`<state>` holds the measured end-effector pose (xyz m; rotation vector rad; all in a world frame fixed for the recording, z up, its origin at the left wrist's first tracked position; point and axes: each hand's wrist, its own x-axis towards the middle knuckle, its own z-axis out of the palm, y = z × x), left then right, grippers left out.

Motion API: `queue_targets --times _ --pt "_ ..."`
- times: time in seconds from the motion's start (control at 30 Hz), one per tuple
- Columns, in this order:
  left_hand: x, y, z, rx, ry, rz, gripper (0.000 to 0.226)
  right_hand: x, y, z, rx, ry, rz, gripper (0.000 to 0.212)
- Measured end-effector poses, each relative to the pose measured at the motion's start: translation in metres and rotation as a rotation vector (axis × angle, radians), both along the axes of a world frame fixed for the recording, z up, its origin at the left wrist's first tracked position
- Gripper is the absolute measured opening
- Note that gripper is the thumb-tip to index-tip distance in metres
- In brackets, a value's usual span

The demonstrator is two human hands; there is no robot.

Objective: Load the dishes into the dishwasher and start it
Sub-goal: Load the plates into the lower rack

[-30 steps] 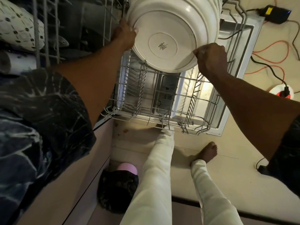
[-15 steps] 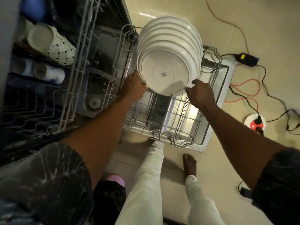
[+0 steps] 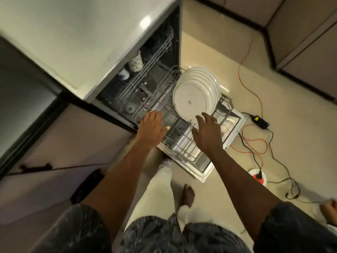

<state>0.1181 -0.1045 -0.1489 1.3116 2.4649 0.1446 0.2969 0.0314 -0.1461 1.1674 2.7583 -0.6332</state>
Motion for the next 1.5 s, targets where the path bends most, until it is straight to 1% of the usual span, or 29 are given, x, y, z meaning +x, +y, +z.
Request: queue_targets --times 0.07,0.13,0.27,0.33,0.43,0.5,0.6,0.73,0.83,1.03,1.13,1.23,1.33,1.4,1.5 --pt "0.025 -0.028 0.027 0.000 0.081 -0.003 0.063 0.011 -0.016 0.028 0.058 0.017 0.046 0.053" --pt "0.048 -0.054 0.046 0.007 0.120 0.008 0.065 0.020 -0.032 0.051 0.085 0.027 0.061 0.053" --pt "0.087 -0.115 0.075 0.075 0.047 0.253 0.071 0.029 -0.083 0.084 0.068 0.073 0.120 0.050" --pt "0.101 -0.151 0.085 0.089 0.009 0.374 0.071 0.026 -0.109 0.094 0.061 0.081 0.203 0.049" --pt "0.104 -0.200 0.094 0.041 0.043 0.437 0.072 0.006 -0.139 0.104 0.049 0.107 0.301 0.058" --pt "0.101 -0.231 0.099 0.014 0.088 0.479 0.071 -0.014 -0.160 0.110 0.053 0.135 0.357 0.056" --pt "0.088 -0.271 0.107 0.072 0.149 0.630 0.069 -0.047 -0.200 0.120 0.082 0.226 0.438 0.044" --pt "0.066 -0.337 0.123 0.143 0.244 0.835 0.069 -0.097 -0.266 0.129 0.061 0.277 0.567 0.051" --pt "0.046 -0.385 0.137 0.201 0.278 0.943 0.069 -0.132 -0.314 0.132 0.061 0.320 0.640 0.051" --pt "-0.020 -0.493 0.149 0.277 0.243 1.077 0.076 -0.208 -0.434 0.146 0.031 0.379 0.718 0.051" --pt "-0.047 -0.539 0.151 0.262 0.236 1.141 0.077 -0.238 -0.487 0.150 -0.001 0.368 0.739 0.050" --pt "-0.054 -0.586 0.148 0.298 0.181 1.251 0.077 -0.260 -0.539 0.153 -0.049 0.349 0.826 0.052" --pt "-0.059 -0.620 0.148 0.359 0.099 1.370 0.074 -0.286 -0.579 0.151 -0.041 0.374 0.933 0.049" --pt "-0.066 -0.645 0.148 0.382 0.072 1.450 0.072 -0.309 -0.608 0.148 -0.064 0.397 0.972 0.047" --pt "-0.082 -0.680 0.150 0.417 0.061 1.558 0.070 -0.342 -0.650 0.148 -0.132 0.371 1.044 0.049"
